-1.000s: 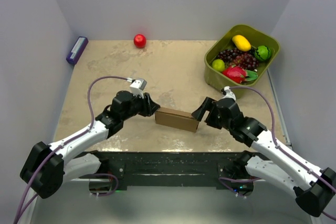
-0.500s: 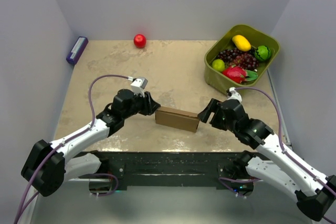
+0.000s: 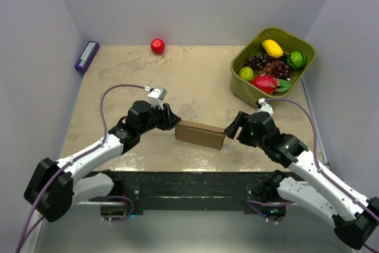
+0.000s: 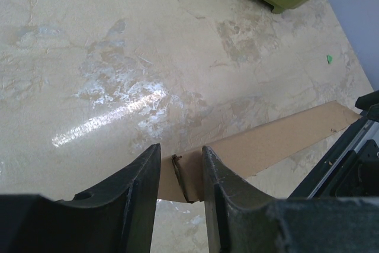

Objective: Fold the paper box

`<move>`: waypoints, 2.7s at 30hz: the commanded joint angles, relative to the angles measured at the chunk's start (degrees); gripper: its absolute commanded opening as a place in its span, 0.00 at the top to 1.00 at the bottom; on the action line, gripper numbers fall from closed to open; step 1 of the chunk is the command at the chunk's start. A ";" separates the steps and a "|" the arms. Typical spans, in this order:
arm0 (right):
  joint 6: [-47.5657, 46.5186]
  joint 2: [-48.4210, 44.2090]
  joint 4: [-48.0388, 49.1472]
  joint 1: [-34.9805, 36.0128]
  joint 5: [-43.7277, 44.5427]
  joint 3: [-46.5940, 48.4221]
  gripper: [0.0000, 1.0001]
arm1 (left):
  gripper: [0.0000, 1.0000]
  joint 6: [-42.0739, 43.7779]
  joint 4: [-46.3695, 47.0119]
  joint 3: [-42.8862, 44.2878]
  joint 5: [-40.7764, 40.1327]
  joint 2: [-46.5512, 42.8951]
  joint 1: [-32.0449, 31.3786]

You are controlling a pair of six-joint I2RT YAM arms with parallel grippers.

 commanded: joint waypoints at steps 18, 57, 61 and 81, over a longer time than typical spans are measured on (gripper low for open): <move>-0.11 -0.33 -1.08 -0.35 -0.14 -4.65 0.36 | 0.62 2.43 -6.63 -0.06 -1.28 1.14 0.38; -2.13 6.60 7.79 -0.44 -4.27 3.26 0.24 | 0.62 3.31 -7.42 0.20 -1.37 -0.09 0.29; -2.05 7.84 9.11 -0.44 -3.92 0.63 0.26 | 0.62 3.31 -7.50 0.11 -1.54 -0.09 0.29; 0.59 4.59 9.11 -0.44 -3.13 -8.70 0.62 | 0.50 3.22 -6.54 6.17 -1.01 0.70 0.29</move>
